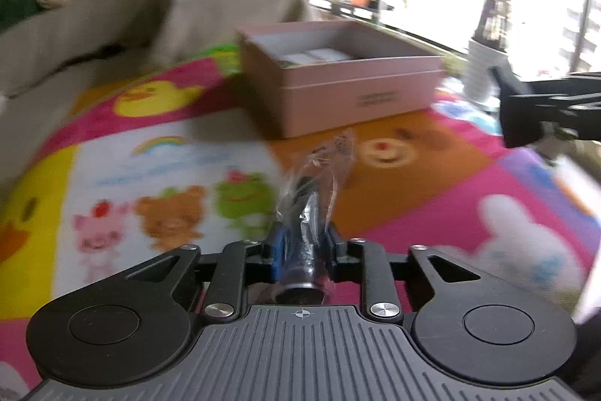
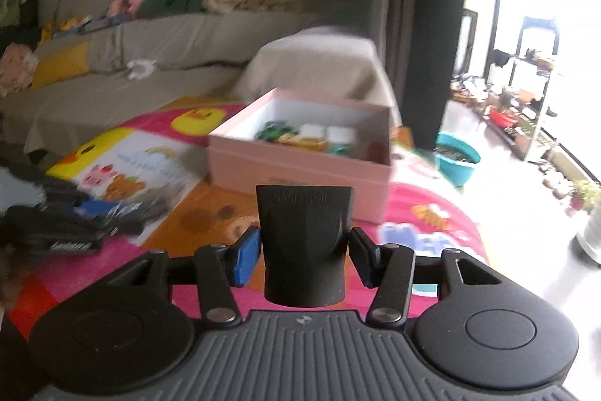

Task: Organize rigid objects
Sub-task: 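Lift the clear bag with the left gripper while the right lifts the black cup, then drop the clear bag into the pink box with the left gripper while the right drops the black cup in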

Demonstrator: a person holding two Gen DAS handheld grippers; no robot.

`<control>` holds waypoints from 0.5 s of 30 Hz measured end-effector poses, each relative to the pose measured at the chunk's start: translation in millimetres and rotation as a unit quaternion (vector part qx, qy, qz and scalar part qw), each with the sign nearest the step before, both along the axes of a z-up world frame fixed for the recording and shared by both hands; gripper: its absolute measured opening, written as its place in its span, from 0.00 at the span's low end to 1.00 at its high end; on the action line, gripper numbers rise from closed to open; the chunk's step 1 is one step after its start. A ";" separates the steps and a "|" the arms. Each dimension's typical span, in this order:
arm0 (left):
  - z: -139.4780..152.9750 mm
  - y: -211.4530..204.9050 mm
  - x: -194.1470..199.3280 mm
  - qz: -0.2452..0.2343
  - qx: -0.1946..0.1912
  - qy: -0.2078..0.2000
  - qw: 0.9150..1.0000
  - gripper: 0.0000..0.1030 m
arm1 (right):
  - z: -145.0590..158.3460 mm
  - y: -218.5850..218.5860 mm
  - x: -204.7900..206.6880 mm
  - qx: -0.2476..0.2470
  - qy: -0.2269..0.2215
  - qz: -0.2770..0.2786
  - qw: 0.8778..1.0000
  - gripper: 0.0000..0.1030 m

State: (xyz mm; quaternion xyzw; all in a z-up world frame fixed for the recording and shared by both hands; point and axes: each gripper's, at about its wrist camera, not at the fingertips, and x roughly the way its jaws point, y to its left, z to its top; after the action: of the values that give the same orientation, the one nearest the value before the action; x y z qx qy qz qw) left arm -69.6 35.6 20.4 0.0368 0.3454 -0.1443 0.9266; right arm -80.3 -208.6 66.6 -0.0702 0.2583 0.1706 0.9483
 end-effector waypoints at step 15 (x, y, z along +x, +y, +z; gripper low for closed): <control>105.8 -50.2 157.3 0.034 -0.060 -0.088 0.994 0.24 | -12.6 -49.2 8.6 0.065 -0.013 -0.040 0.997 0.50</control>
State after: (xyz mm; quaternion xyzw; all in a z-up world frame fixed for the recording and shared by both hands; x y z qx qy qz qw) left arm 87.7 -14.6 126.2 -0.0182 0.2539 -0.1292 0.9584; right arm -71.7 -257.8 54.1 -0.0008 0.2372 0.1484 0.9601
